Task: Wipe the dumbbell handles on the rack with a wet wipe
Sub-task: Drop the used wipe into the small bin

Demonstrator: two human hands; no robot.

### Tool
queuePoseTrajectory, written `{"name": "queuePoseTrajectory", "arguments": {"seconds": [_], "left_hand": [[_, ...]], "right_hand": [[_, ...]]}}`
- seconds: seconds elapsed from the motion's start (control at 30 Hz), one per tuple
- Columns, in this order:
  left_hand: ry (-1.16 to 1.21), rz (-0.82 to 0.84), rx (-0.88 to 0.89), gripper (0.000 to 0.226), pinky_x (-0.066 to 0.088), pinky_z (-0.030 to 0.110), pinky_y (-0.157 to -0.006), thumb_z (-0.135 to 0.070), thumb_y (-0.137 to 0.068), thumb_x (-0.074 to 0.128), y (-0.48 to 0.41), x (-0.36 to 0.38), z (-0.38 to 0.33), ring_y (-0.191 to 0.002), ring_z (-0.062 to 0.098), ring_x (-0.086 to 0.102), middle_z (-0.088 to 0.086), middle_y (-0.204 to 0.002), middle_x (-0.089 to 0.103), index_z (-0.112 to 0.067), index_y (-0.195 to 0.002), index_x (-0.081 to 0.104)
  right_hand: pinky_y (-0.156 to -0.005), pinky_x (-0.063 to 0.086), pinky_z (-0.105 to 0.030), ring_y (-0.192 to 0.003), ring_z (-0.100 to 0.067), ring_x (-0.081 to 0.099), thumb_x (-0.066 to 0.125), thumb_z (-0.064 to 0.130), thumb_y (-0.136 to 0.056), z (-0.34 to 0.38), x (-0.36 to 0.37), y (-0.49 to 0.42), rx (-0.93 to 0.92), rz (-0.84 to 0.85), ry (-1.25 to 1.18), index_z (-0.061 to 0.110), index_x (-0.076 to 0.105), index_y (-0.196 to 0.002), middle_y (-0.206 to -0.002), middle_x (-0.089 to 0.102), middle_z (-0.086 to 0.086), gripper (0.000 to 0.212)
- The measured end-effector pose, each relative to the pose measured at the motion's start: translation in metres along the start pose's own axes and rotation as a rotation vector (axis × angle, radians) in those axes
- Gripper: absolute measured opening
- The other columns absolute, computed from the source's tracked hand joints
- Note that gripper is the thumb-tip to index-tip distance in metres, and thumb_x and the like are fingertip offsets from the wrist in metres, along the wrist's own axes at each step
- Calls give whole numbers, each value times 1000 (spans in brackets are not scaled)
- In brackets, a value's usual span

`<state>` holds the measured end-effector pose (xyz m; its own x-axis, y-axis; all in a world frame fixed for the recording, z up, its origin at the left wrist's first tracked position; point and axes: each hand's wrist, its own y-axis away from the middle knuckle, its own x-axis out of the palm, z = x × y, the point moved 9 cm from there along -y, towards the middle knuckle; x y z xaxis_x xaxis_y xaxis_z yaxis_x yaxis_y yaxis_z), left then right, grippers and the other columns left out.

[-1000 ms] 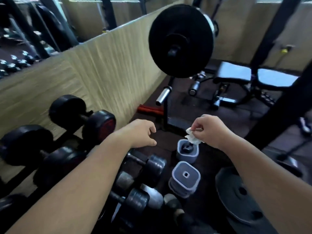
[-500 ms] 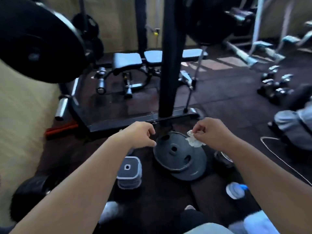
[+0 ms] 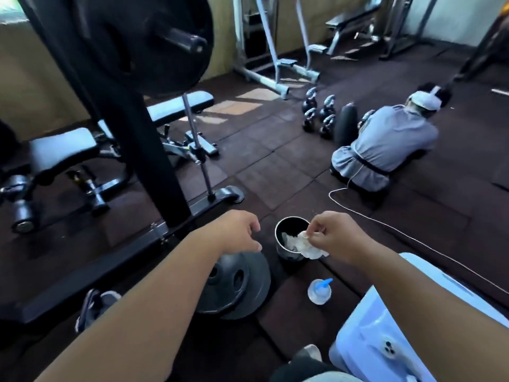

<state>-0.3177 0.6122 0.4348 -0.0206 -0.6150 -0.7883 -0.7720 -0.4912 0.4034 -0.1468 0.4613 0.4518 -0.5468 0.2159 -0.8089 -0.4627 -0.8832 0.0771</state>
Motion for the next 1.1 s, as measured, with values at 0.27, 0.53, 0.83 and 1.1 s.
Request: {"name": "queuePoseTrajectory", "arguments": {"seconds": [0.27, 0.53, 0.83, 1.1], "left_hand": [[-122, 115, -13, 42, 55, 28, -84, -41, -82, 82, -115, -1, -61, -97, 7, 62, -12, -110, 62, -32, -118, 64], [-257, 207, -4, 43, 53, 31, -94, -40, -83, 83, -176, 6, -89, -104, 12, 63, -11, -112, 64, -30, -120, 65], [-318, 310, 86, 43, 54, 35, -98, -39, -83, 84, -241, 22, -95, -104, 14, 64, -11, -108, 66, -27, -121, 67], [-315, 436, 184, 42, 52, 28, -90, -36, -84, 83, -331, 50, -67, -102, 17, 66, -5, -109, 70, -22, -121, 69]], "right_hand": [[-66, 41, -20, -76, -6, 59, 71, 19, -79, -109, -29, -60, 126, -19, -97, 27, 73, -75, -81, 61, 7, 9], [-69, 48, -24, -78, -7, 60, 64, 15, -78, -164, -23, -74, 245, -22, -222, 26, 71, -75, -82, 61, 7, 14], [-64, 37, -17, -75, -2, 53, 69, 23, -81, -190, -2, -93, 367, -22, -241, 28, 68, -75, -81, 57, 10, 8], [-68, 38, -22, -81, -13, 57, 59, 11, -81, -214, 28, -140, 563, -91, -232, 24, 68, -76, -86, 58, 5, 16]]}}
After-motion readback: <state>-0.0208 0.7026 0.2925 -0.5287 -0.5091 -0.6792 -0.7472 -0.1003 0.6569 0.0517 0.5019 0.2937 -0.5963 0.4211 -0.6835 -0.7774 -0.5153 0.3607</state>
